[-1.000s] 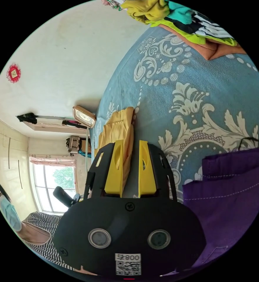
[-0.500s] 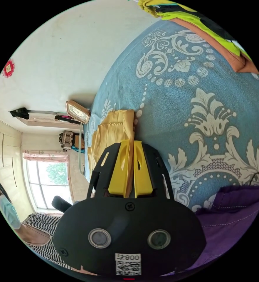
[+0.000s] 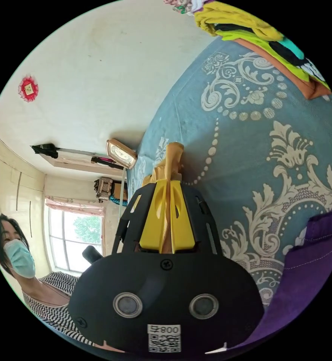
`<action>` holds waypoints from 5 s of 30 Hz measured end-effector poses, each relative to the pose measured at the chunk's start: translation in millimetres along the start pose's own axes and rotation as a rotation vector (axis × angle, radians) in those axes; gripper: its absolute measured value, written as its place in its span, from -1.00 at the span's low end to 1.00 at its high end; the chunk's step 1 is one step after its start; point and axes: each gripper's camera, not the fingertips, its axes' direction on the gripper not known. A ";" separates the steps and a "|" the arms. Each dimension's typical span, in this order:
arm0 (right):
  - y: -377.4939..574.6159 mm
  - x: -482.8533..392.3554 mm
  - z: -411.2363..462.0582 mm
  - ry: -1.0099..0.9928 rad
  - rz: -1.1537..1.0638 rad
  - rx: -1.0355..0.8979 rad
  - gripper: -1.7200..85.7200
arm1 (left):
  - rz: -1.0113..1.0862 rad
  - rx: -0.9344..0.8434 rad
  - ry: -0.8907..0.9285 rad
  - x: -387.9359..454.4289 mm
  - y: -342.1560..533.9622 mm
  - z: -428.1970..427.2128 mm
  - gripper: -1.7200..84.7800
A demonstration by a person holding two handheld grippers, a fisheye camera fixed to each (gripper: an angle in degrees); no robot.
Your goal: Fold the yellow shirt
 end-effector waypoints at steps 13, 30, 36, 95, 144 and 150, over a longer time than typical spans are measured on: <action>-43.4 -274.7 208.5 -0.133 -0.281 -0.113 -0.94 | -0.335 0.394 -0.027 -160.1 244.4 -177.5 -0.93; -64.6 -482.7 525.0 0.061 -0.349 -0.449 -0.94 | -0.760 0.607 -0.022 -340.5 555.9 -233.3 -0.93; -72.5 -535.1 590.9 0.139 -0.361 -0.532 -0.93 | -0.856 0.632 -0.006 -383.4 631.4 -236.7 -0.93; -71.3 -817.7 426.1 0.446 -0.786 -0.547 -0.95 | -0.586 0.447 -0.366 -371.0 564.5 -260.0 -0.94; 228.6 -635.0 74.2 0.562 -0.662 -0.402 -0.96 | -0.241 -0.001 -0.324 -122.8 220.2 -136.8 -0.92; 226.8 -566.8 36.8 0.441 -0.466 -0.432 -0.95 | -0.242 0.001 -0.326 -99.3 213.7 -131.7 -0.94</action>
